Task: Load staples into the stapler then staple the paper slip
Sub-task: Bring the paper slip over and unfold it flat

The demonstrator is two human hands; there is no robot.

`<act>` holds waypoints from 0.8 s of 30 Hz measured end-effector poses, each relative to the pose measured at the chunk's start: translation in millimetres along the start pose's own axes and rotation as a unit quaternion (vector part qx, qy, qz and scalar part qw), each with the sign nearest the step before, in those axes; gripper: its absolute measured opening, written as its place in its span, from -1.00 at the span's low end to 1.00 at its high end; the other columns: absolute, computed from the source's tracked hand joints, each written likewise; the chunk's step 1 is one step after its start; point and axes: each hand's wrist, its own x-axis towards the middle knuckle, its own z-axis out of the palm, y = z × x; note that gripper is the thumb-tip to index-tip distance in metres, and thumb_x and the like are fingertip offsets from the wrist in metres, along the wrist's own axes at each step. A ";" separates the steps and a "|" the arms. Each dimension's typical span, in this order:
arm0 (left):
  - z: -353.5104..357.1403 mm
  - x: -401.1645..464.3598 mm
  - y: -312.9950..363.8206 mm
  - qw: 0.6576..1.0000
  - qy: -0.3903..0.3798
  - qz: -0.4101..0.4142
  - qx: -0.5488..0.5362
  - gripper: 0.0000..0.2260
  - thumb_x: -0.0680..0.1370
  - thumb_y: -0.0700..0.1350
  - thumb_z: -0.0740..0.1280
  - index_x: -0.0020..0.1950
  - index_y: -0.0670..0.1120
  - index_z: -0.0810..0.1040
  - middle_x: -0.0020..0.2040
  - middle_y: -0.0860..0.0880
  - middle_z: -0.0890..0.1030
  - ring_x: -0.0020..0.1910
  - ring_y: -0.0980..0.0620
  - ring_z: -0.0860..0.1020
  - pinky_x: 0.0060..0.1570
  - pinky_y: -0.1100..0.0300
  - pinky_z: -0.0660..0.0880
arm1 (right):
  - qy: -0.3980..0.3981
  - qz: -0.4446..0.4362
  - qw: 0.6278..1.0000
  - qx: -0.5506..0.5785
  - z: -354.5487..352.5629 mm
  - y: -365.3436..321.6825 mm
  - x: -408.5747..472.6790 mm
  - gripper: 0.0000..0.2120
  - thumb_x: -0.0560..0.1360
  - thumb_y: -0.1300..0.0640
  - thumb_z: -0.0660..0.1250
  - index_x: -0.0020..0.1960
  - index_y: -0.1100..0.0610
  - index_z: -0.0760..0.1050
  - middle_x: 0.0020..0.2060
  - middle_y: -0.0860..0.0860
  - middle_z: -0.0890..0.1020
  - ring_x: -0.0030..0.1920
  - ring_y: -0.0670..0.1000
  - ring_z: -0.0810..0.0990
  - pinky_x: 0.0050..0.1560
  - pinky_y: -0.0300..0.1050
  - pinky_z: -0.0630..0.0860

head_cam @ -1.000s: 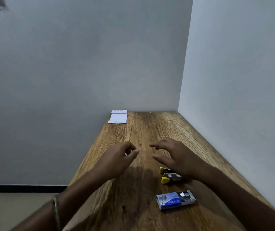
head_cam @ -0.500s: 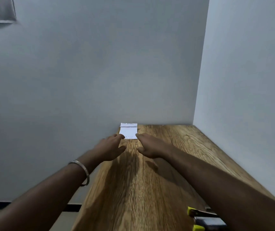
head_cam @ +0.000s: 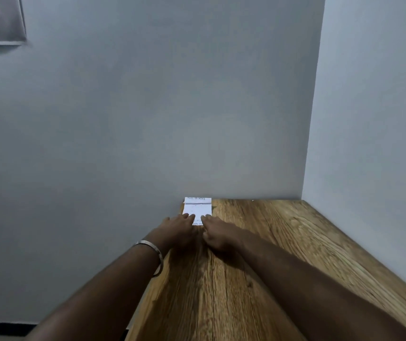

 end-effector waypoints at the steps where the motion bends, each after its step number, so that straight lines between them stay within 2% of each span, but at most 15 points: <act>1: 3.4 2.8 0.0 1.000 -0.006 0.002 0.005 -0.50 0.66 0.13 -0.02 0.52 -0.09 0.22 0.51 -0.15 0.29 0.48 -0.16 0.27 0.37 -0.25 0.23 | -0.008 0.003 1.000 0.004 3.1 1.1 2.7 -0.42 0.67 0.04 0.00 0.61 0.14 -0.11 0.62 0.09 -0.04 0.61 0.11 -0.03 0.55 0.19 0.06; 4: 14.8 8.0 0.7 1.000 -0.014 0.003 -0.023 -0.52 0.67 0.09 -0.06 0.51 -0.10 0.21 0.51 -0.14 0.27 0.51 -0.16 0.23 0.39 -0.32 0.18 | -0.022 0.008 1.000 0.017 10.4 2.5 8.6 -0.45 0.68 -0.02 -0.07 0.61 0.12 -0.10 0.62 0.08 -0.03 0.61 0.11 -0.03 0.55 0.22 0.04; 7: 24.1 9.7 0.4 0.997 -0.017 -0.007 -0.069 -0.55 0.66 0.10 -0.06 0.47 -0.07 0.27 0.49 -0.11 0.32 0.48 -0.10 0.27 0.41 -0.26 0.16 | -0.025 0.005 0.999 0.022 13.8 2.9 10.5 -0.46 0.68 -0.07 -0.10 0.61 0.10 -0.02 0.62 0.09 0.03 0.60 0.12 0.00 0.54 0.24 0.06; 15: 30.9 -3.5 4.8 0.993 0.027 -0.003 -0.114 -0.64 0.65 0.04 -0.03 0.27 -0.08 0.43 0.27 -0.08 0.47 0.29 -0.05 0.43 0.32 -0.17 0.33 | -0.009 -0.005 0.999 0.035 17.4 2.5 1.7 -0.48 0.68 -0.06 -0.08 0.59 0.11 0.08 0.60 0.09 0.14 0.59 0.11 0.08 0.54 0.21 0.10; 18: 30.3 -15.8 8.9 0.993 0.043 -0.005 -0.107 -0.64 0.64 0.06 -0.02 0.22 -0.07 0.45 0.22 -0.06 0.50 0.24 -0.04 0.47 0.25 -0.13 0.39 | -0.003 -0.013 0.999 0.034 20.2 3.3 -7.2 -0.48 0.68 -0.05 -0.07 0.59 0.12 0.10 0.59 0.10 0.16 0.58 0.09 0.10 0.54 0.18 0.12; 24: 27.5 -56.2 27.4 0.996 0.046 -0.002 -0.078 -0.59 0.63 0.09 -0.04 0.25 -0.06 0.47 0.23 -0.07 0.53 0.24 -0.03 0.48 0.27 -0.12 0.37 | 0.005 -0.035 0.999 0.040 22.8 1.1 -48.4 -0.51 0.67 -0.03 -0.03 0.54 0.13 0.22 0.55 0.10 0.28 0.53 0.06 0.23 0.51 0.05 0.20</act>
